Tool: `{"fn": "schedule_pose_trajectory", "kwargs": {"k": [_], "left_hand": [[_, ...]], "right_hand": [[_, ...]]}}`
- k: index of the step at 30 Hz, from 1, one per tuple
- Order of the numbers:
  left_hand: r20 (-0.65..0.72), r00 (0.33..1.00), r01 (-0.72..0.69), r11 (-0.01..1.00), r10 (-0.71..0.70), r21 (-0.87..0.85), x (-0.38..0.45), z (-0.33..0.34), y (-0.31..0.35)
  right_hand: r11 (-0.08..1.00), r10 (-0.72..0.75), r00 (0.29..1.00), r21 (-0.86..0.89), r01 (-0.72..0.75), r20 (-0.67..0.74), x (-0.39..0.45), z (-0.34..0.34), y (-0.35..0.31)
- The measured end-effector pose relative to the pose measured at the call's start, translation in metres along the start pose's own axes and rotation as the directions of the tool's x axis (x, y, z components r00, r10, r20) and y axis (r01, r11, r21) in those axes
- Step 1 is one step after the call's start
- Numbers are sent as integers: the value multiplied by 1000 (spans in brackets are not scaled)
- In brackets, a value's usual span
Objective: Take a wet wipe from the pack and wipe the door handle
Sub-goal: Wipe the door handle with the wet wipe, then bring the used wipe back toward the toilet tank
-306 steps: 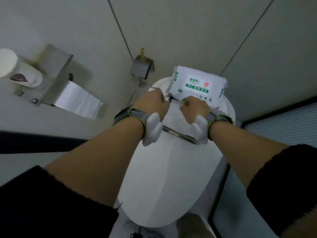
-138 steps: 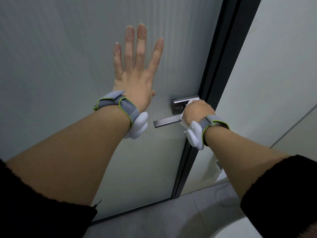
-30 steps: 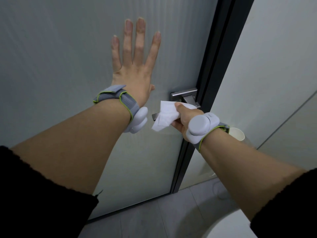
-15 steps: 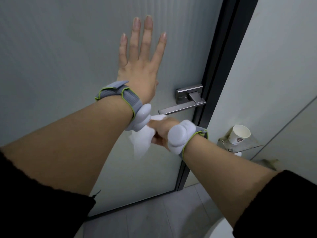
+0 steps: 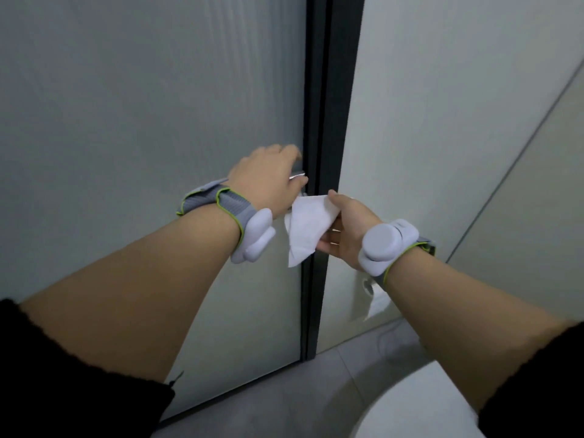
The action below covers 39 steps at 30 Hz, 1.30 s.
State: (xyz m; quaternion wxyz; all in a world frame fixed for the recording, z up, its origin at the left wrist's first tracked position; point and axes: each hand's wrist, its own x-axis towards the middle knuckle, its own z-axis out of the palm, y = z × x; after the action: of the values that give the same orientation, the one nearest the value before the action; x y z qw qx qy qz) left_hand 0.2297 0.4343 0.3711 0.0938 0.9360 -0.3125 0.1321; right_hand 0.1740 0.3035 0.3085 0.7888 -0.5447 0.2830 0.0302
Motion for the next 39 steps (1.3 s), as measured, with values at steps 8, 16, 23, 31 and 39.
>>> {"fn": "schedule_pose_trajectory", "kwargs": {"k": [8,16,23,31,39], "left_hand": [[261,948,-171,984,180,-57,27,45,122],[285,894,-338,938,345,-72,44,93,240],[302,834,-433,887,462,-163,51,140,339],[398,750,-440,848,528,-296,45,204,423],[552,696,-314,885,460,-343,3,311,464]], "right_hand": [[978,-18,997,204,33,-75,-18,-122,-16],[991,69,947,131,-29,-314,-26,-251,1],[982,-123,790,-189,9,-601,-49,-369,21],[922,-121,804,-366,-127,-582,-59,-459,76],[983,175,764,62,-174,-621,-69,-518,161]]}}
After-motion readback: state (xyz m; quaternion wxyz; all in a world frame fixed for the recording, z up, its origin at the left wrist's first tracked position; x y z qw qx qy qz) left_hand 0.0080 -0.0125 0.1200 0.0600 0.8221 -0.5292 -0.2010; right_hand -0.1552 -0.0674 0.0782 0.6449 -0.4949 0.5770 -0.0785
